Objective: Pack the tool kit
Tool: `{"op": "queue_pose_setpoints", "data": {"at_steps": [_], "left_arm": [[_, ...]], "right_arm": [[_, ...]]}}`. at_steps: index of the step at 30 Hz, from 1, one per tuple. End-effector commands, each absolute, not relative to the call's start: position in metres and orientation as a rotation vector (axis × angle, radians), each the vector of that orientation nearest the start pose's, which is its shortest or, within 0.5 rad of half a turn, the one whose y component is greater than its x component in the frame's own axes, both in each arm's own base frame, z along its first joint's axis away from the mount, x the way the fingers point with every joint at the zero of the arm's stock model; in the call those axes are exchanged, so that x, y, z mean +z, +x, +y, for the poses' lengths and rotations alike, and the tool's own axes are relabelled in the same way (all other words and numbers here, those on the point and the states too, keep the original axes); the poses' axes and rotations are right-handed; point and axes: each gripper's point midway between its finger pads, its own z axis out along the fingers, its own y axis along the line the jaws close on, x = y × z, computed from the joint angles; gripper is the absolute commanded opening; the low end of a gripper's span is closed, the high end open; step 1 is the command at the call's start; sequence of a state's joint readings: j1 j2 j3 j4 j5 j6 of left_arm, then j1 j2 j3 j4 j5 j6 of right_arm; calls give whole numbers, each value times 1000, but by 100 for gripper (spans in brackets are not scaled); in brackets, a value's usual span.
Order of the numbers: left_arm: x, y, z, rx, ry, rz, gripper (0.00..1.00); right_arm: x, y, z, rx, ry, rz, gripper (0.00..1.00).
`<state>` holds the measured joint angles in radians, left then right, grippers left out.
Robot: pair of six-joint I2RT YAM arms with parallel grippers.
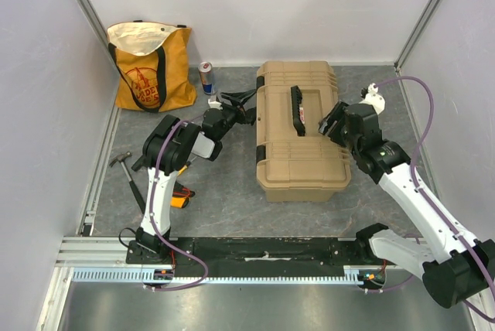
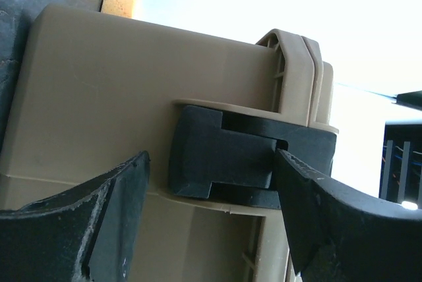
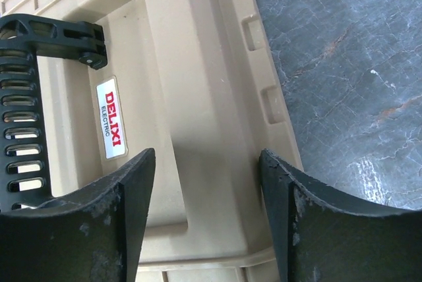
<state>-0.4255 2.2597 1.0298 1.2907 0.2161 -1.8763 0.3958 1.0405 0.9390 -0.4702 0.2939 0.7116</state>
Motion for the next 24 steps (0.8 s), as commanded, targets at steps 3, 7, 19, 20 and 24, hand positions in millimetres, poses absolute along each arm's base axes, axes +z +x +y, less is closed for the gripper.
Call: {"op": "queue_pose_setpoints", "data": {"at_steps": [3,7,19,20,24], "left_arm": [[262,448,-303,-2176,-599,1181,82],[274,446,-308,-2212,-545,1174,73],[277,443,-306,-2188,-513,1177,35],[278,443,-306,-2187,-508,1177,31],[276,445,-304,-2166,-502,1177,14]], "right_arm": [[147,283,124,323,344,2370,79],[141,286,122,276,276,2389,83],[99,273,118,205,197,2521,78],[98,273,117,198,198,2523,77],[95,271,116,192,193,2529,75]]}}
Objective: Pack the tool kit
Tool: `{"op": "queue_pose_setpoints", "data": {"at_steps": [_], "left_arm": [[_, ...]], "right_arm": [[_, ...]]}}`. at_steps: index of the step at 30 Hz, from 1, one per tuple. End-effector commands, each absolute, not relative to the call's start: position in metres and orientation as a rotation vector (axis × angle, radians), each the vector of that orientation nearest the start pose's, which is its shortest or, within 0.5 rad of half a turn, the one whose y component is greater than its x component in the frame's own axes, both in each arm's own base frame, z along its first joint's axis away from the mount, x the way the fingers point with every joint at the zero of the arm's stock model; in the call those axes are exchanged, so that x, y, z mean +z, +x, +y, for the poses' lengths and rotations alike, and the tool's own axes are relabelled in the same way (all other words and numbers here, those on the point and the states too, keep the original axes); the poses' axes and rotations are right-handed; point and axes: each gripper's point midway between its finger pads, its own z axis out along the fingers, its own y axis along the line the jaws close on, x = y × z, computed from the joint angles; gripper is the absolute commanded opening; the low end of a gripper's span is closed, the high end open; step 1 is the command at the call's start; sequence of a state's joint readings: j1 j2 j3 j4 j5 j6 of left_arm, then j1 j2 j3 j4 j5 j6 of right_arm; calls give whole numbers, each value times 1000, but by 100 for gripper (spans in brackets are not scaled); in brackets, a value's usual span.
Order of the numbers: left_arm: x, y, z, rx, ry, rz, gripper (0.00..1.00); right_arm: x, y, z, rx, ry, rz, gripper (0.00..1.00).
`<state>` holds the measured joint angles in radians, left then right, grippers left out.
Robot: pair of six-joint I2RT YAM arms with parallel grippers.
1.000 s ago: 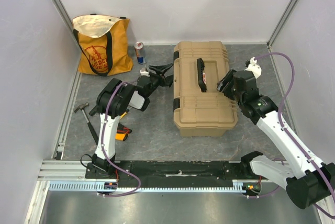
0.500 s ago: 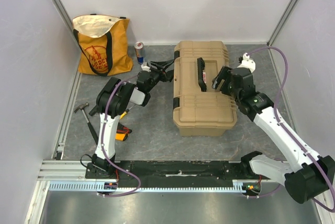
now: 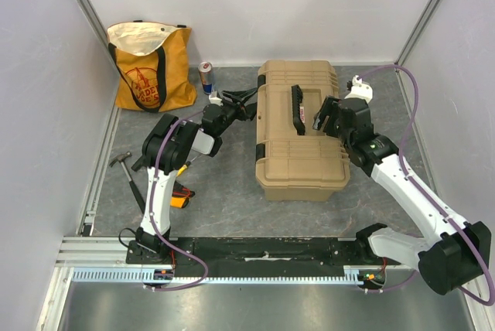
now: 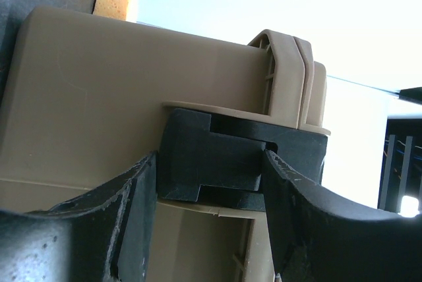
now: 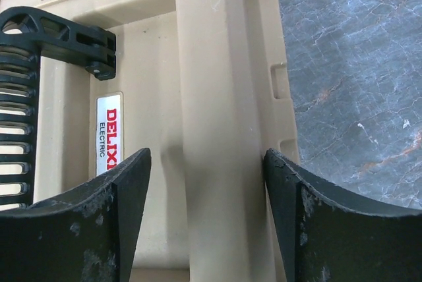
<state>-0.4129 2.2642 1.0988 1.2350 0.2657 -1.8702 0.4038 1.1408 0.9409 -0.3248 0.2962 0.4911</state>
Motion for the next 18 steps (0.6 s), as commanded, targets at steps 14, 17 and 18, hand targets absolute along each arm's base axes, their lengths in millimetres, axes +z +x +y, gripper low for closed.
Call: {"op": "queue_pose_setpoints", "data": {"at_steps": [14,17,18], "left_arm": [[270,446,-293,-2065,-481,1201,2],[263,447,-291,-2014,-480,1232,2],[262,447,-291,-1999,-479,1240,2]], "right_arm": [[92,269,116,189,197,2536,73],[93,270,118,193,196,2530,73],[92,269,117,187,198,2533,73]]}}
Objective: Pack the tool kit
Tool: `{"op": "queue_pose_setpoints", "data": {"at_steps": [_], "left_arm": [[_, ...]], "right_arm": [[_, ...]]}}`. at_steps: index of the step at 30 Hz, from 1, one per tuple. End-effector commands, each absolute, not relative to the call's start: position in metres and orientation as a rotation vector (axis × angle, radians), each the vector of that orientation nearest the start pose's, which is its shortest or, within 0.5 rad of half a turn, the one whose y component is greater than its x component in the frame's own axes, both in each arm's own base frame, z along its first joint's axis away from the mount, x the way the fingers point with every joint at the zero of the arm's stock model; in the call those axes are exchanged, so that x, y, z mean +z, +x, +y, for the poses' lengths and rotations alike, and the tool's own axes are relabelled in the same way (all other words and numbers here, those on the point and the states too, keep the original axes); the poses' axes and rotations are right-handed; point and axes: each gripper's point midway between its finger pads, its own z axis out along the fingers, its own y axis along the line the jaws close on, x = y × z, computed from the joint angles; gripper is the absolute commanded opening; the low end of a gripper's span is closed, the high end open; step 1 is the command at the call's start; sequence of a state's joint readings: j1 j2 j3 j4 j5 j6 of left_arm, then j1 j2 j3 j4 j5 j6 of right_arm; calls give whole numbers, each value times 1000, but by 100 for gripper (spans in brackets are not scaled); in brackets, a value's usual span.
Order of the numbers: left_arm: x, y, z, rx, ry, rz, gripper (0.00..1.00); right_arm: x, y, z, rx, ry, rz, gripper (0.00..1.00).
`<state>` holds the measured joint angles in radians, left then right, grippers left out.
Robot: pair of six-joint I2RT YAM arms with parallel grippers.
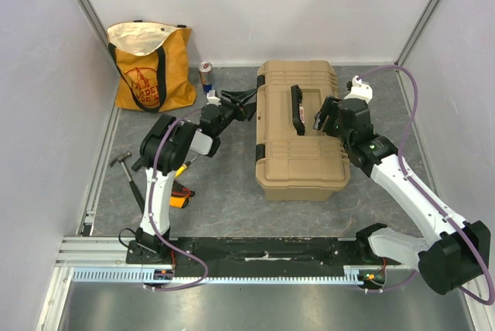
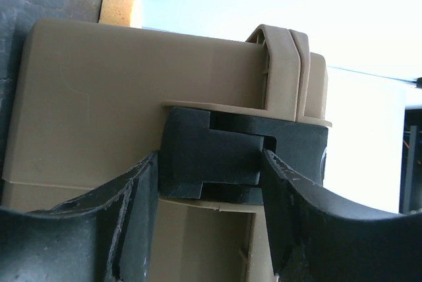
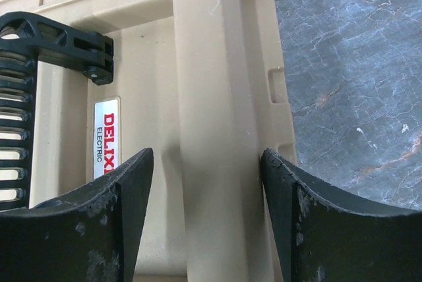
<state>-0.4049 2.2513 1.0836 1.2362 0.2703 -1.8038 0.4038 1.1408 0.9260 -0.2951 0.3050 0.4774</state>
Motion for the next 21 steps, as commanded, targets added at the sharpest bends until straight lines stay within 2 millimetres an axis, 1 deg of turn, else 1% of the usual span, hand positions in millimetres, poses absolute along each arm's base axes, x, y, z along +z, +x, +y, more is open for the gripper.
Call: {"op": "queue_pose_setpoints", "data": {"at_steps": [1,8,12,14,16,21], "left_arm": [[259,448,-291,-1985,-479,1254,2],[256,450,-290,-1907,-463,1307,2],[252,451,-291,-1832,-445,1367,2],[252,451,-290,-1791,-433,1393,2],[256,450,-290,-1766,-415,1405,2],[256,451,-289,-1678,-397,1476,2]], "right_arm": [[92,270,117,188,196,2534,73],[90,269,115,172,205,2534,72],[88,269,114,161,213,2538,72],[87,269,114,158,215,2542,72],[86,269,113,155,219,2544,72],[84,269,113,150,224,2545,71]]}}
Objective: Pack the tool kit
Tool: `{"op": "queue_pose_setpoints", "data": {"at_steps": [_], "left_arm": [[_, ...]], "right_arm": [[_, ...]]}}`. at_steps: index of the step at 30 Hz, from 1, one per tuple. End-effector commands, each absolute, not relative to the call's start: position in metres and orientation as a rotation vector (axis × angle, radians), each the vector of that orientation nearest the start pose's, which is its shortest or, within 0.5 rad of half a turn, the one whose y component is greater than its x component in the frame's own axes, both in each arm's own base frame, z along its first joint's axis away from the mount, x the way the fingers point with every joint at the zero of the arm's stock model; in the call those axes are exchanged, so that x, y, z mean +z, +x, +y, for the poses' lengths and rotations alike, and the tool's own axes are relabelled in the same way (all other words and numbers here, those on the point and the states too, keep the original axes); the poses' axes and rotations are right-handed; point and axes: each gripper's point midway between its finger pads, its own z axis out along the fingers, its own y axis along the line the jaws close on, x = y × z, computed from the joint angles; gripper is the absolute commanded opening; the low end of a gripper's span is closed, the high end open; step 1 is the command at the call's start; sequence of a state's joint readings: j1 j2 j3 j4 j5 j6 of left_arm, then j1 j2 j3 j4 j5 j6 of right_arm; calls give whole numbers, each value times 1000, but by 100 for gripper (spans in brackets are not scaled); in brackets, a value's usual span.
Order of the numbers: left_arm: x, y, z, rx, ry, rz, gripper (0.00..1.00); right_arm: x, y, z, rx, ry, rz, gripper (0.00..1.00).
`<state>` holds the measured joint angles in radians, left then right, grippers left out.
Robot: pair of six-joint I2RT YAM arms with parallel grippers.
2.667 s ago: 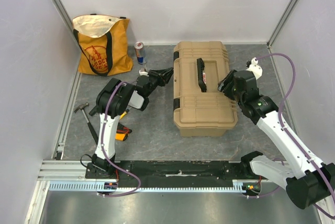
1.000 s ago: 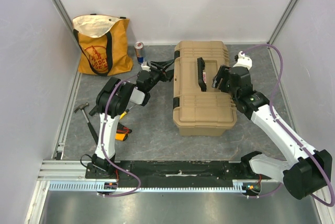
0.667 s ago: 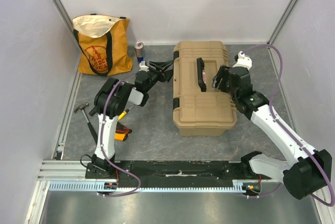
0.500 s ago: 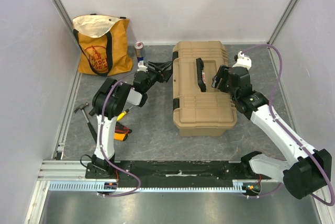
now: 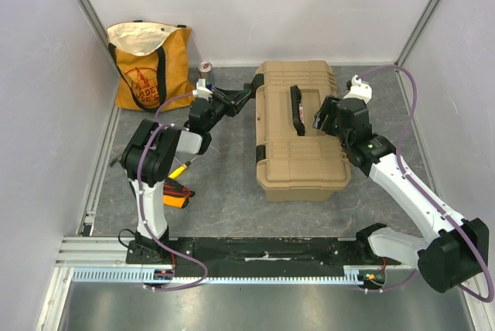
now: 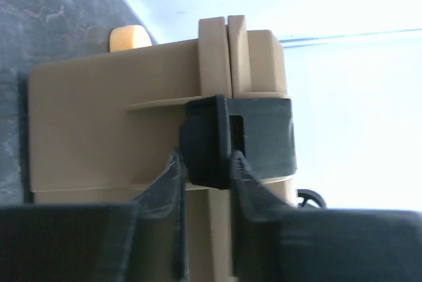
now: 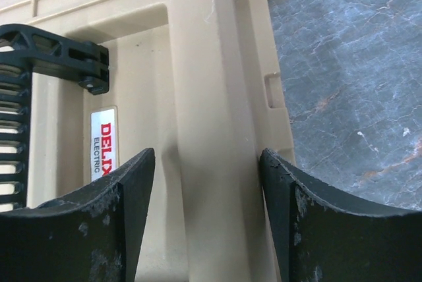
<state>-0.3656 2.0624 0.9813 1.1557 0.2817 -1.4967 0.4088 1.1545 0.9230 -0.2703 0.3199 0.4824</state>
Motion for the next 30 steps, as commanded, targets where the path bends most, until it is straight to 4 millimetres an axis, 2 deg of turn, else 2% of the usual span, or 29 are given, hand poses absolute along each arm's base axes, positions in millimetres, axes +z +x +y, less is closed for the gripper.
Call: {"op": "queue_pose_setpoints", "data": {"at_steps": [1,3,5,7,10,13,18,21,24,27,30], "left_arm": [[255,452,-289,-1654,-392,1493,2],[246,454,-289,-1602,-413,1564,3],[239,456,-285,-1533,-441,1630,16],[233,457,-281,-1450,-451,1684,33],[237,454,-272,-1372,-437,1687,50],[246,452,-264,-1303,-415,1687,62],[250,452,-253,-1175,-379,1712,68],[254,450,-256,-1145,-297,1707,69],[259,450,-268,-1140,-171,1712,70],[245,453,-270,-1082,-157,1773,70],[236,453,-257,-1005,-208,1794,71]], "right_arm": [[84,269,113,150,225,2543,71],[83,268,113,148,229,2545,71],[83,269,113,146,232,2542,71],[83,269,113,149,237,2543,72],[82,270,114,154,244,2537,72],[83,271,114,159,250,2533,72],[85,272,115,163,252,2527,72],[85,272,115,167,251,2525,72],[84,271,115,168,253,2527,72],[83,271,116,171,252,2530,73],[83,271,117,179,252,2527,73]]}}
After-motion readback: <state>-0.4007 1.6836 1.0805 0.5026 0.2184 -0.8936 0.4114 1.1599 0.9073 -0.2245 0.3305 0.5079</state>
